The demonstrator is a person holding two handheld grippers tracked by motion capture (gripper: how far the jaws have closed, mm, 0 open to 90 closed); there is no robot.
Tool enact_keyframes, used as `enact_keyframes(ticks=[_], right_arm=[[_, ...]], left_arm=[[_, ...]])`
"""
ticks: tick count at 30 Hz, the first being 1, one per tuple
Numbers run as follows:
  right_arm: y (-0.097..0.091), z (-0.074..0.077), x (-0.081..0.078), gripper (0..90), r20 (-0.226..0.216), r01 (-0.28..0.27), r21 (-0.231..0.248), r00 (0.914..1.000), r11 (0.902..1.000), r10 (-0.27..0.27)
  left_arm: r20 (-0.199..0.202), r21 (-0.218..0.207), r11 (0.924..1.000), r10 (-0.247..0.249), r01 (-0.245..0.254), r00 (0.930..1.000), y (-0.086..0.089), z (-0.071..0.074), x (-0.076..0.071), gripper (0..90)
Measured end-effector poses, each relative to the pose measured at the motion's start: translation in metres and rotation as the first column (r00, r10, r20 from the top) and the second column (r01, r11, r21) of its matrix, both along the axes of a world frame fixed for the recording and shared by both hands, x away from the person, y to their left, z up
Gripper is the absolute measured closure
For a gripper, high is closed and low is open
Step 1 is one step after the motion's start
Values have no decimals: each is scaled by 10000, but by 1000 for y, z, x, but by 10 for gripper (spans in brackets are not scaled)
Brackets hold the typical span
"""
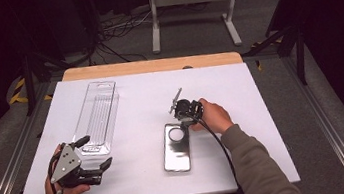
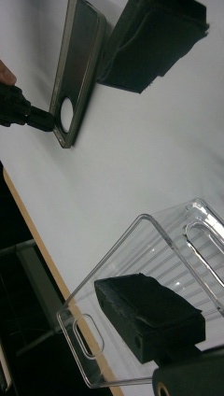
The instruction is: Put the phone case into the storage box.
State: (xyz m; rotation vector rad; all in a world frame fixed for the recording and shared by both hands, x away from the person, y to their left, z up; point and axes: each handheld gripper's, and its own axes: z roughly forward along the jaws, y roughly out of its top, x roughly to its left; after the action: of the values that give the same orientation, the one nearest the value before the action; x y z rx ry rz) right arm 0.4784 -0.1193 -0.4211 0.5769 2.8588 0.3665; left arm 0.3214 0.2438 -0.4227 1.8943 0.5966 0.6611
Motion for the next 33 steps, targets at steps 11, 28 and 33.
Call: enact_keyframes(ticks=[11, 28, 33], right_arm=[[-6, 14, -22, 874, 1843, -636, 771, 9817, 9950, 484], [-16, 54, -81, 877, 5248, -1396, 1602, 8505, 9772, 355], [-16, 59, -90, 877, 5762, -1440, 1635, 8170, 9760, 240]], left_arm=[[51, -246, 9997, 83, -82, 10000, 0, 1, -1, 59], [-185, -597, 9969, 509, -519, 9985, -1, 5, -1, 113], [-62, -543, 9973, 485, -487, 9988, -3, 6, -2, 142]])
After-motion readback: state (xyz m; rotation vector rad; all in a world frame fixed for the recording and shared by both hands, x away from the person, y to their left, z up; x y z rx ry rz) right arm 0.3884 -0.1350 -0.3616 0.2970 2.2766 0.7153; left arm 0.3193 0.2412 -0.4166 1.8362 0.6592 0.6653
